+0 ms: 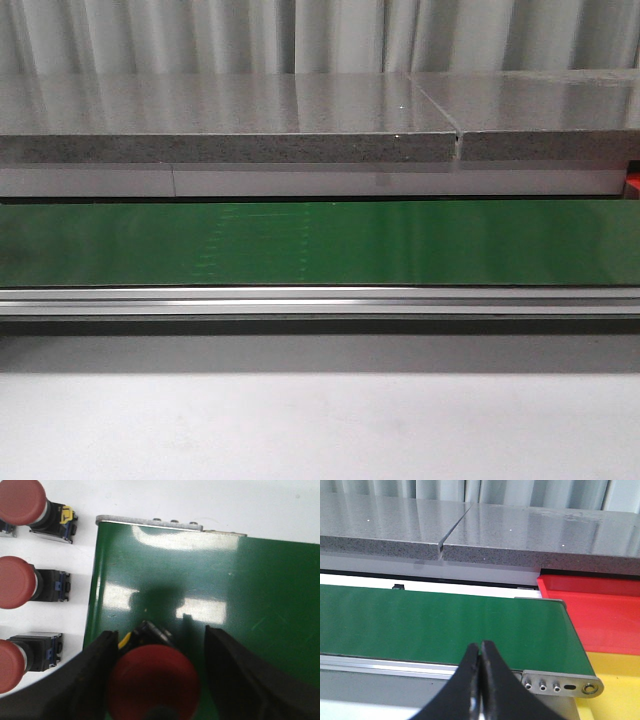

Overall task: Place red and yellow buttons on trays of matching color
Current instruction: 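Lower the red button onto the green belt and open the left gripper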

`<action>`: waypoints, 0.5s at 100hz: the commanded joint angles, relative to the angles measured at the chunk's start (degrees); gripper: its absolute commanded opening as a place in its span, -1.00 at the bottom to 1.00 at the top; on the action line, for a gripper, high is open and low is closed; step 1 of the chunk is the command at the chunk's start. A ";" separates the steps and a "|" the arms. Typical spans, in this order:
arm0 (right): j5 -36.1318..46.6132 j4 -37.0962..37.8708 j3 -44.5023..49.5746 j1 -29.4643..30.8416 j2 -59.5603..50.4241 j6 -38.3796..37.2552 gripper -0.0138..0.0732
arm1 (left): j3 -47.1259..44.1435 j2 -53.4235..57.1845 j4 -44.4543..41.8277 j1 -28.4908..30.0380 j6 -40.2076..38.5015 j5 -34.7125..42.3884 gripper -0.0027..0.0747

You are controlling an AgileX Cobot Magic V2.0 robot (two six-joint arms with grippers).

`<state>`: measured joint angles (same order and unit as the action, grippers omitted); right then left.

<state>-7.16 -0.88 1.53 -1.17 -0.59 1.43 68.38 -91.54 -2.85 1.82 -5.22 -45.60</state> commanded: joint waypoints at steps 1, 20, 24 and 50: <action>4.65 0.28 -0.82 0.27 -1.06 0.29 -0.84 | 1.81 2.18 0.87 -0.35 0.34 2.15 0.30; 4.65 0.28 -0.82 0.27 -1.06 0.29 -0.84 | 1.81 2.18 2.07 -0.35 1.67 2.31 0.37; 4.65 0.28 -0.82 0.27 -1.06 0.29 -0.84 | 2.05 2.18 2.07 -0.35 1.71 2.68 0.37; 4.65 0.28 -0.82 0.27 -1.06 0.29 -0.84 | 8.36 2.73 4.01 -0.35 1.71 0.74 0.37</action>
<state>-7.16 -0.88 1.53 -1.17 -0.59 1.43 72.85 -91.54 -0.50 1.82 -3.67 -45.87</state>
